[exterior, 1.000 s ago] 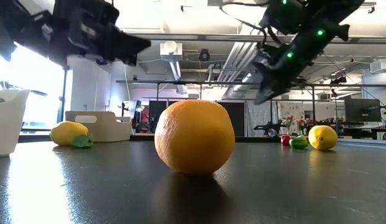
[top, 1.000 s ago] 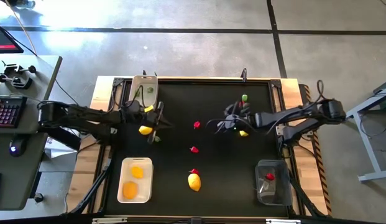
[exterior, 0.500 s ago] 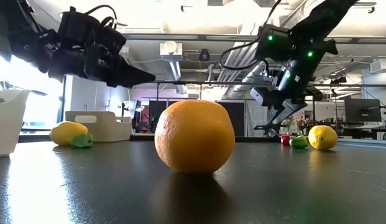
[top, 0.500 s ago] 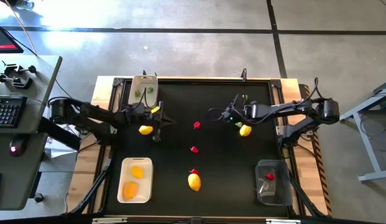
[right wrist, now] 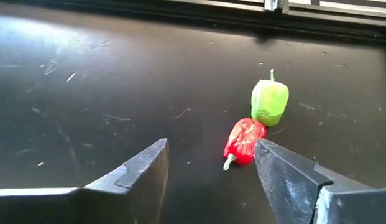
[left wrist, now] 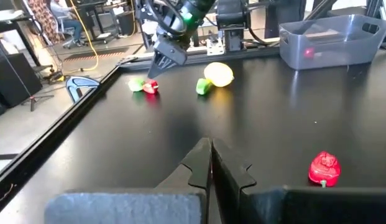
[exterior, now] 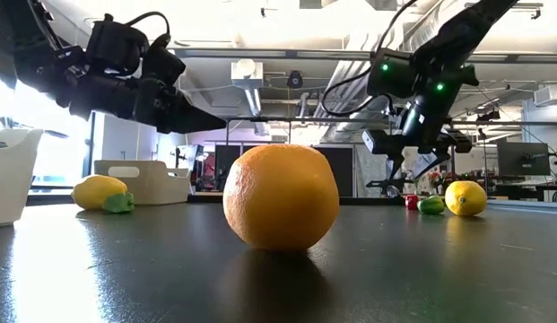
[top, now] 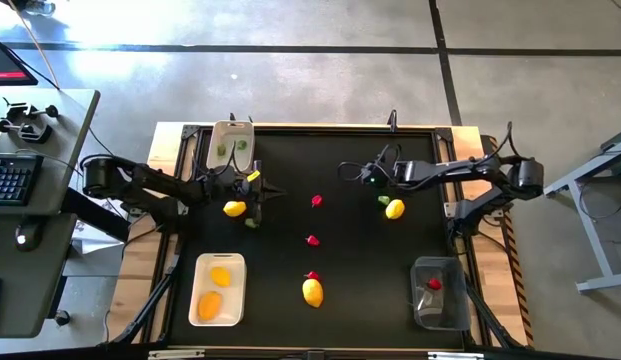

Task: Sort produce into baskets
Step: Put the red chili pepper into the black transparent bin, then put the green chili pepper into the gray bin

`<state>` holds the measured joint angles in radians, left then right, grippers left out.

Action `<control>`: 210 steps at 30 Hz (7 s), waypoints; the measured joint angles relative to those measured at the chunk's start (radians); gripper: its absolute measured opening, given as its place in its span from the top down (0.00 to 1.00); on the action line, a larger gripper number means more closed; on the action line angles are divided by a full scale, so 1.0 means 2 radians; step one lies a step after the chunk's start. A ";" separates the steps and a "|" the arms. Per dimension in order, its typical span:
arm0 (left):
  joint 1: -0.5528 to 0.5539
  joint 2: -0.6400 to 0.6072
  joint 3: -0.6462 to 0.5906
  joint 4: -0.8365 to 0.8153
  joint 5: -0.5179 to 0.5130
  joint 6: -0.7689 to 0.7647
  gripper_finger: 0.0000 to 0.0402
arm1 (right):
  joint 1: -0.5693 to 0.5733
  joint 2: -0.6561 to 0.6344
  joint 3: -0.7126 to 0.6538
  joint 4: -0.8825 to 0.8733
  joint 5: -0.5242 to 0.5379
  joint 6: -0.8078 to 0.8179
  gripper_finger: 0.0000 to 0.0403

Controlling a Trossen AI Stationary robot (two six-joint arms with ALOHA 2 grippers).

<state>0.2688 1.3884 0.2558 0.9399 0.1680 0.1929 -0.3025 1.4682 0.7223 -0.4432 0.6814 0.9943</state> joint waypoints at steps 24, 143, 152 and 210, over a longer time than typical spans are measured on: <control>0.000 0.000 0.000 -0.005 -0.015 0.005 1.00 | -0.033 0.124 0.000 0.037 0.059 0.018 0.58; 0.001 0.000 0.025 -0.035 0.002 0.066 1.00 | 0.039 0.069 0.151 -0.298 -0.253 -0.331 0.45; 0.001 0.000 0.025 -0.037 0.002 0.066 1.00 | 0.013 0.117 0.151 -0.296 -0.278 -0.358 0.46; 0.016 -0.007 0.110 -0.152 0.021 0.045 1.00 | 0.017 0.032 0.050 0.425 -0.315 -0.558 0.90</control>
<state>0.3016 1.3743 0.4751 0.6357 0.2108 0.2824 -0.2687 1.5330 0.8215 0.4076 0.0513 -0.1212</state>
